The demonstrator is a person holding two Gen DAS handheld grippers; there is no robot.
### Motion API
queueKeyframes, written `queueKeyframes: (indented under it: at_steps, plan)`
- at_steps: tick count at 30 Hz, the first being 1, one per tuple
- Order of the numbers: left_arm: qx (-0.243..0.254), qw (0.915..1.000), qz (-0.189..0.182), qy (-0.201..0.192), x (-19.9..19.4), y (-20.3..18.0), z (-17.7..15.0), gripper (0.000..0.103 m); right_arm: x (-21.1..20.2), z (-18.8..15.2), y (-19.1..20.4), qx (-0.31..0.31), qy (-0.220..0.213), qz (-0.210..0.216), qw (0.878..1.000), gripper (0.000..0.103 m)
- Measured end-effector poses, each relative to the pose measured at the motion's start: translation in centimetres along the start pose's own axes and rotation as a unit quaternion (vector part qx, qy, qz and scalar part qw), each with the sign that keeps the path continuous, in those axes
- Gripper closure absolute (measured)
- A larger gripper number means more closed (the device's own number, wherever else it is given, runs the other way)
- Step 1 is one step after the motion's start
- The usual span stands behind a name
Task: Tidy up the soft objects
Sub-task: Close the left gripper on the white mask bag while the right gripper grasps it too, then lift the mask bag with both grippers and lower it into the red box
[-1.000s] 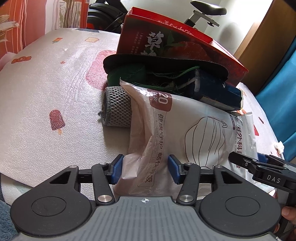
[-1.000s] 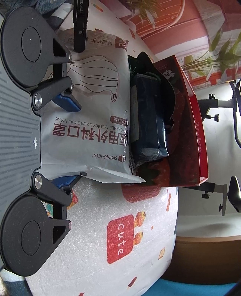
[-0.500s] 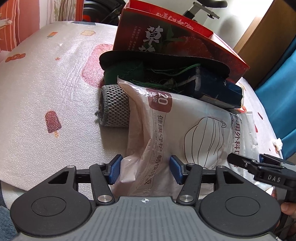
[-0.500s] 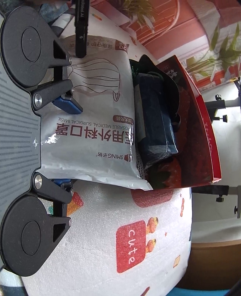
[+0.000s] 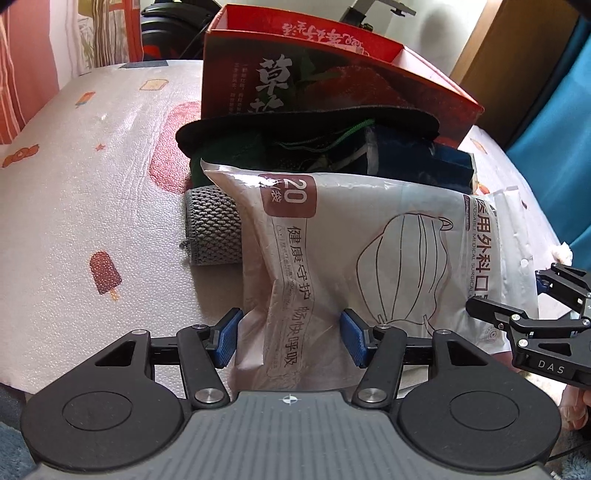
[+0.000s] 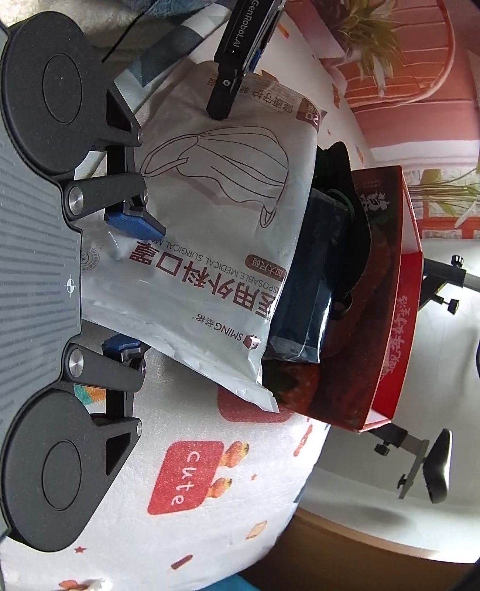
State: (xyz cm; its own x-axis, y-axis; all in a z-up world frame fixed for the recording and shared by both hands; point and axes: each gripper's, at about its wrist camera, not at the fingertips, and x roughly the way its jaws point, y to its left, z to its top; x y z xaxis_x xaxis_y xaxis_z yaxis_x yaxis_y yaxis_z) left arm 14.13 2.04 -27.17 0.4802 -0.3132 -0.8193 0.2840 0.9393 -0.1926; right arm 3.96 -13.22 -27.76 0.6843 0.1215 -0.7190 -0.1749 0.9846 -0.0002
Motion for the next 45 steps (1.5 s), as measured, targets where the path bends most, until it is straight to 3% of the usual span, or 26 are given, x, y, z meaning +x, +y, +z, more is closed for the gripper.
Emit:
queueKeyframes:
  at_steps: [12, 18, 26, 32, 38, 45]
  plan:
    - [-0.014, 0.9980, -0.004, -0.061, -4.0, 0.0, 0.3, 0.042, -3.7, 1.6, 0.2, -0.016, -0.055, 0.003, 0.998, 0.058]
    - [-0.004, 0.9943, -0.003, -0.106, -6.9, -0.4, 2.1, 0.042, -5.9, 4.2, 0.0, -0.033, -0.092, -0.004, 0.995, 0.058]
    - [0.006, 0.9872, 0.000, -0.159, -9.1, -1.6, 7.9, 0.042, -7.6, 9.9, -1.4, -0.064, -0.139, -0.020, 0.988, 0.058]
    - [0.031, 0.9810, 0.012, -0.191, -9.1, -2.5, 13.2, 0.042, -6.6, 14.3, -4.2, -0.076, -0.158, -0.022, 0.984, 0.058]
    - [0.040, 0.9812, 0.010, -0.188, -8.0, -2.4, 17.0, 0.042, -4.1, 17.9, -7.5, -0.085, -0.148, -0.014, 0.985, 0.058]
    - [0.048, 0.9853, 0.018, -0.163, -3.9, -1.9, 21.8, 0.042, 0.9, 21.4, -11.0, -0.084, -0.131, -0.010, 0.988, 0.058]
